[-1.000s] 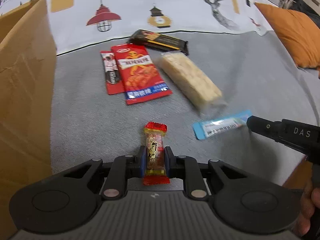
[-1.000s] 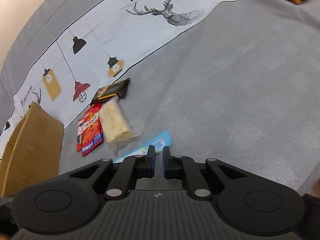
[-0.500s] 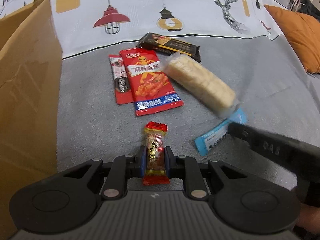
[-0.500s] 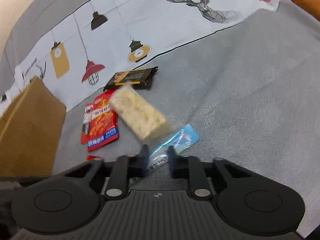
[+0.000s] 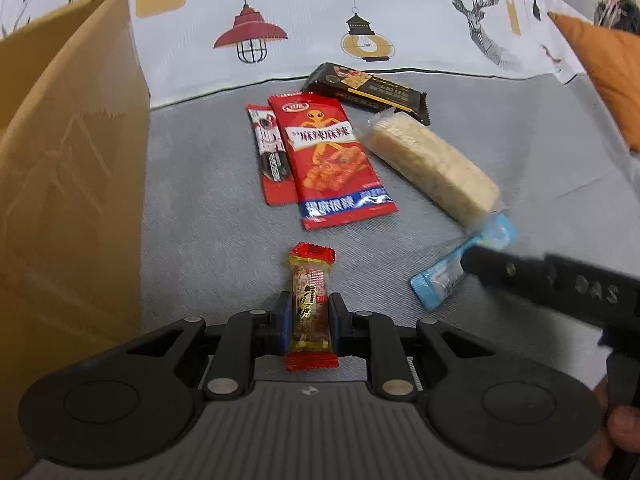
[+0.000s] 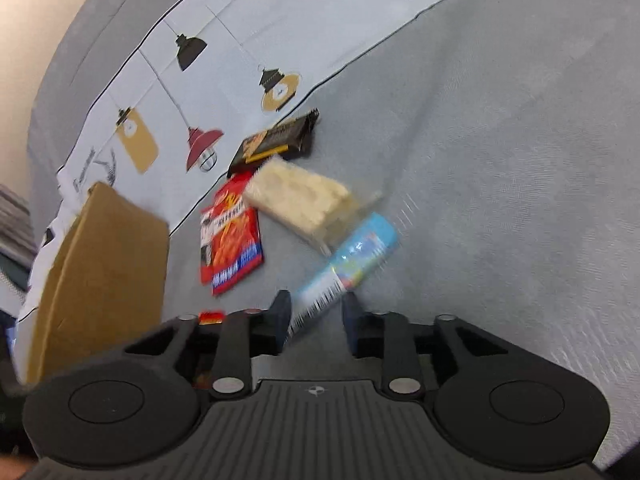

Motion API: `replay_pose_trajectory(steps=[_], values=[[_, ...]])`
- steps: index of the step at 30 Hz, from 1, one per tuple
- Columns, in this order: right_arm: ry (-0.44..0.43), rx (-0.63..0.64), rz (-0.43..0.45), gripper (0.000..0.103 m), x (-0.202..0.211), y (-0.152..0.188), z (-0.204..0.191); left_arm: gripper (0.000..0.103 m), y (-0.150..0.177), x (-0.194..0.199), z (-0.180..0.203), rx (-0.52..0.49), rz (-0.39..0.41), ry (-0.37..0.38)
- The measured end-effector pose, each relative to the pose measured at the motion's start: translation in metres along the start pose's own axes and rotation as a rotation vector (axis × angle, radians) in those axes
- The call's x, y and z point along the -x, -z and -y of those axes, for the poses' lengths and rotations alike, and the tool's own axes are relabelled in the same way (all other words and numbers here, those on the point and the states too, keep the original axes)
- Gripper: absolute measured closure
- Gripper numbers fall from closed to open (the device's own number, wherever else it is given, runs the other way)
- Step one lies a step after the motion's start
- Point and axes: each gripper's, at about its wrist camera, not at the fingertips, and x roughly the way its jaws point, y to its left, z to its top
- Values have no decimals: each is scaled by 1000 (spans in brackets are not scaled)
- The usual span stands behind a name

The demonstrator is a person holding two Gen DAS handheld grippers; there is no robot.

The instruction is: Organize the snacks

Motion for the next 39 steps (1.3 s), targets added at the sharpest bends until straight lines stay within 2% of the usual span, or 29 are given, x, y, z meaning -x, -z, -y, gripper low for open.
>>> replay_pose_trajectory(steps=[3,7,8,9,12,15,17,19,21,24,27,29,30,33,39], values=[[67,81,30,70,-15,-5,-19,83,-7,-4,0,-11,0,-14],[186,309,38,70,-27,0,-49,83,-7,-4,1,-20,1,-16],[204,360,32,75,-28,2,-54,83,-6,-3,1,-18,3,-16],[211,378,27,83,-27,2,-54,83,-4,-2,0,-14,3,-15],[158,312,0,93,-13,-5,-40,83,-1,2,0,16,-12,2],[151,350,7,99,9,-4,-41,83,7,13,4,43,-39,41],[122,359,12,99,27,-4,-42,83,12,23,13,7,-23,57],[118,378,7,99,38,-2,-44,83,17,26,26,-69,-1,35],[106,374,-11,99,37,-1,-47,83,20,20,34,-114,4,0],[99,369,-60,96,19,1,-51,79,19,12,36,-125,16,-13],[127,372,-136,95,-4,9,-49,78,16,3,29,-89,7,9],[114,379,-110,95,-5,11,-49,78,16,1,27,-94,16,18],[108,384,-109,96,-6,11,-49,83,16,3,27,-98,18,21],[92,350,-102,98,-5,7,-45,85,14,16,31,-112,-12,44],[-9,438,78,99,45,1,-75,86,3,100,40,-156,148,103]])
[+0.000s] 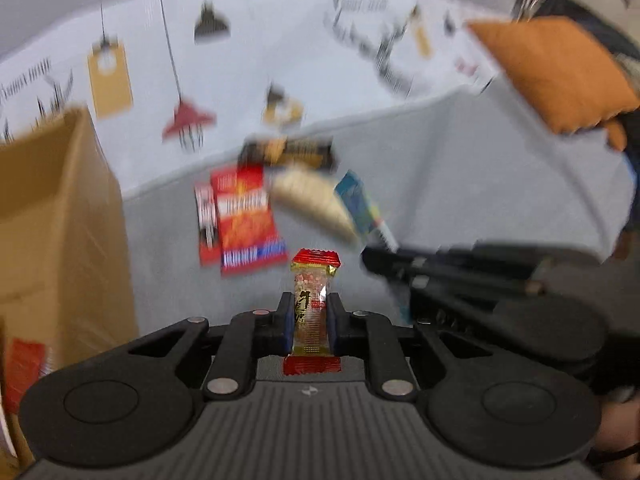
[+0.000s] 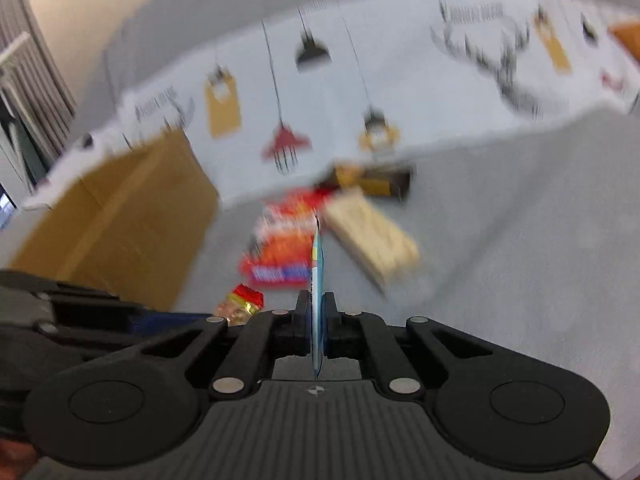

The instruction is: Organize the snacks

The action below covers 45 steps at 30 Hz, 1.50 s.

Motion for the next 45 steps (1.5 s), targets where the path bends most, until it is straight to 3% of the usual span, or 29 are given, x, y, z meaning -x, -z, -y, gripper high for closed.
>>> replay_pose_trajectory(steps=[6,14,21,25,28,35,37,45], values=[[-48,29,153,98,58,-9,-27,86,-12,67,-13,14,117,10],[-130,145,292,98,119,-37,-106,86,2,163,-45,20,284,-27],[-223,228,389,98,162,-63,-180,86,23,265,-87,65,505,-106],[-287,244,437,98,181,-69,-212,86,37,304,-116,130,591,-170],[-301,271,438,98,174,-70,-227,86,39,304,-135,145,575,-198],[-320,251,311,98,122,-60,-238,86,56,258,-176,223,460,-259],[-322,237,255,98,98,-55,-239,85,63,235,-188,225,397,-296],[-323,179,15,98,6,-20,-235,85,92,150,-241,349,177,-298]])
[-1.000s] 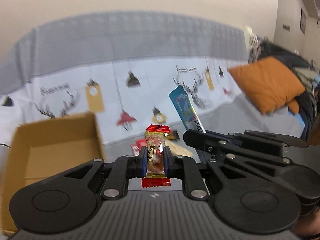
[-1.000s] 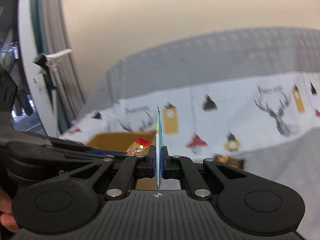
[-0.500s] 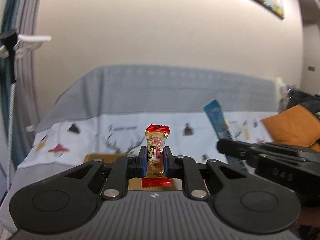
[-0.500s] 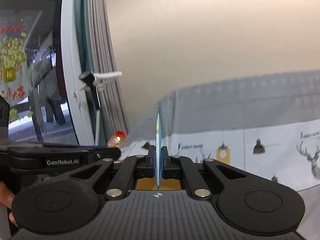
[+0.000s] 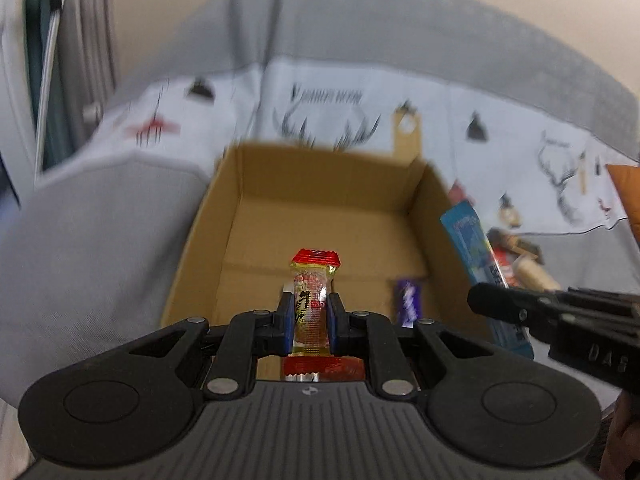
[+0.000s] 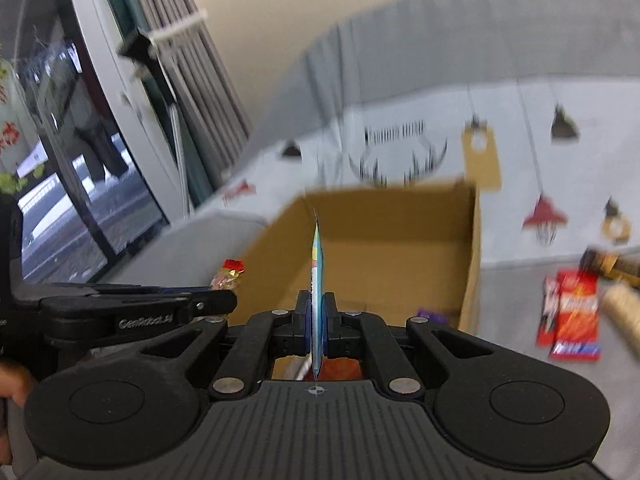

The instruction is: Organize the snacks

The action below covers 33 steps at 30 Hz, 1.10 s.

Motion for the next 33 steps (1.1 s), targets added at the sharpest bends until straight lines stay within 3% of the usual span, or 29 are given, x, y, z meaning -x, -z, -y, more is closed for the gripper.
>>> replay_pose_trajectory(steps=[7,10,11,12,14,15,18,21,24,28,31,33], values=[[-9,11,-90,98,-39,19,5,85,12,-33,-8,6,-76,-12],[-48,-16,-101,90,-46,18,10,80,13,-41,-5,-38,-122,15],[-56,-28,-100,63,-46,18,12,54,13,-40,-4,-40,-125,15],[-49,-37,-89,23,-44,18,13,21,12,-37,-3,-37,-123,1],[-6,-38,-49,7,-37,17,16,5,11,-29,-3,-28,-90,-42],[9,-46,-28,3,-34,17,20,5,11,-25,-2,-23,-74,-39],[19,-55,3,1,-19,15,29,0,9,-13,7,-1,-45,-39],[53,72,70,1,1,19,26,0,10,4,20,-28,3,-42],[79,175,67,1,20,24,18,0,9,20,36,-52,23,-30],[176,148,155,1,56,29,20,0,12,42,59,-68,59,17],[253,91,165,1,81,35,34,0,21,56,85,-111,91,40],[244,71,132,11,94,40,45,0,26,59,104,-156,98,47]])
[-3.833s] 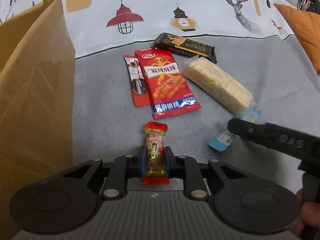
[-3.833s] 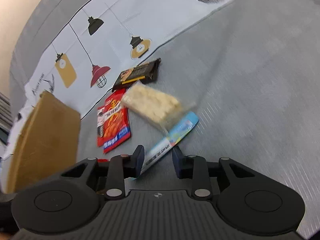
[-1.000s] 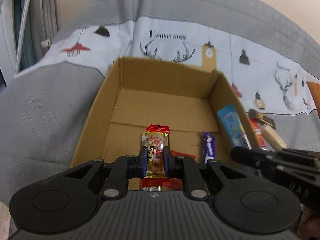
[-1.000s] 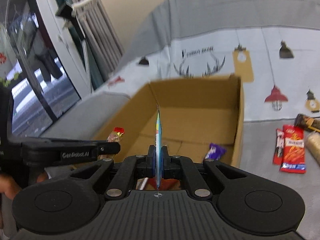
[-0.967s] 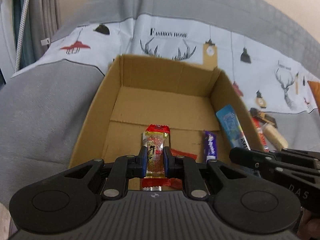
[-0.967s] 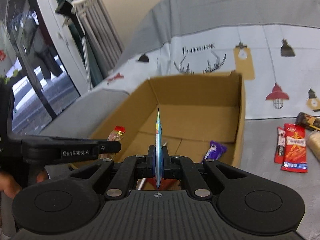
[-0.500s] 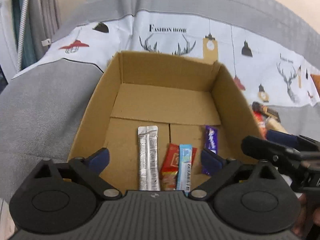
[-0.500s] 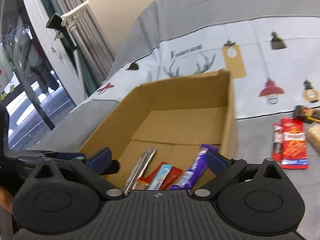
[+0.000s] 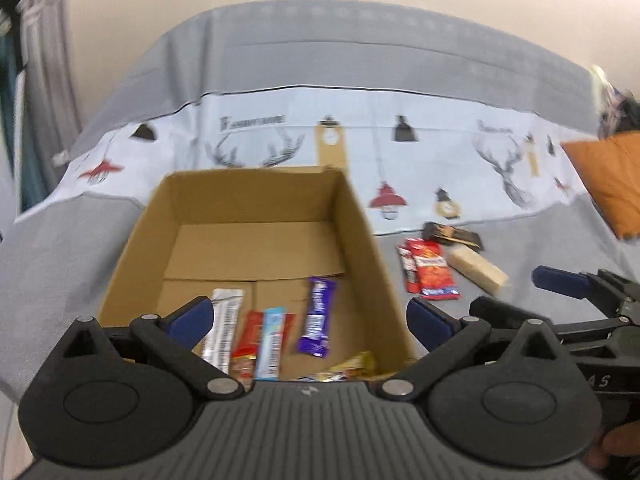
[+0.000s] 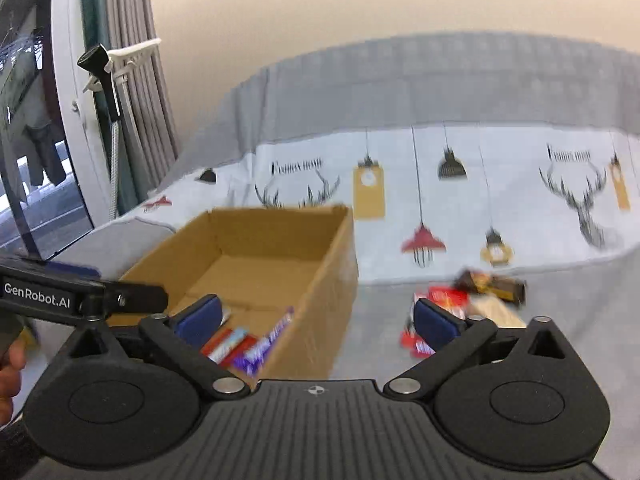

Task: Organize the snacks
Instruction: 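Open both tools over the box and move them back to the snacks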

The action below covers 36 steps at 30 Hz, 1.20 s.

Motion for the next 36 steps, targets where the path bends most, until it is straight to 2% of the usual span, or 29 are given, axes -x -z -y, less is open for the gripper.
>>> replay_pose_trajectory(steps=[3,5,6,8,13,17,20,22,29,36], values=[[95,94,4,14,21,11,6,0,-3,-2,30,-52,-37,89],[89,92,17,15,34,16,15,0,-6,-6,47,-66,-73,137],[114,79,30,15,40,19,20,0,-7,-9,56,-73,-91,170],[179,63,51,15,51,24,32,0,-4,-13,72,-70,-99,188],[225,25,55,15,60,31,66,0,5,-35,96,-6,-120,218],[272,-53,66,15,64,43,92,0,10,-61,118,-69,-157,196],[274,-75,59,26,62,50,110,0,12,-82,134,-146,-191,172],[294,-59,45,28,56,52,119,0,13,-97,144,-176,-216,166],[274,-129,-5,30,37,52,154,0,9,-137,172,-192,-250,139],[258,-180,-5,29,12,44,182,0,-5,-180,190,-216,-257,122]])
